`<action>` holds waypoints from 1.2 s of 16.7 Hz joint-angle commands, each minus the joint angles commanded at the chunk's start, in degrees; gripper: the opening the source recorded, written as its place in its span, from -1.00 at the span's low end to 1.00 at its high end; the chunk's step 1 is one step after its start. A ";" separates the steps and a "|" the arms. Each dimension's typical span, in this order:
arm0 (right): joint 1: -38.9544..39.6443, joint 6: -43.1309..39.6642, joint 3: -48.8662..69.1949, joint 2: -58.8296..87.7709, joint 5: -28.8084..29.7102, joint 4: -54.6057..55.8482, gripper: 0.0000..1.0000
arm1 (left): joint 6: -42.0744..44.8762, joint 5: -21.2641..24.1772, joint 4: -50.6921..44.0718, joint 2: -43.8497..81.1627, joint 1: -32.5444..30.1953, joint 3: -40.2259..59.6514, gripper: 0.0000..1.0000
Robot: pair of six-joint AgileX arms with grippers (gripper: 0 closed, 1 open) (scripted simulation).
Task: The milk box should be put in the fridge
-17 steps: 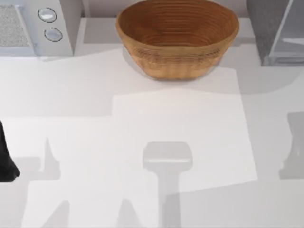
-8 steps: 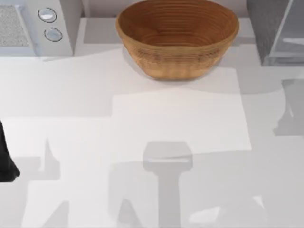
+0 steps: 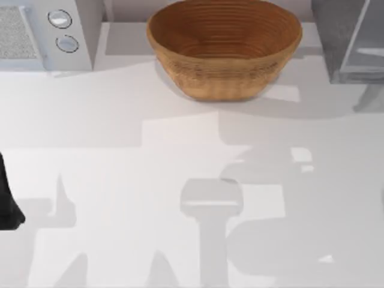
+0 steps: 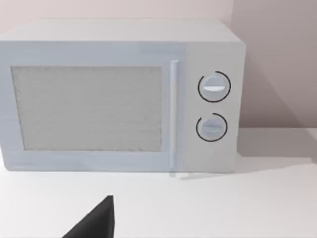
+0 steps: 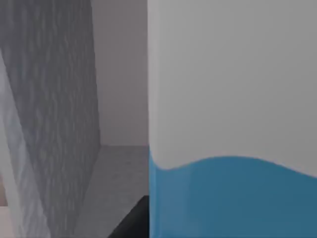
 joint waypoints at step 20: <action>-3.52 1.57 23.29 38.28 -3.57 16.17 -1.00 | 0.00 0.00 0.00 0.00 0.00 0.00 1.00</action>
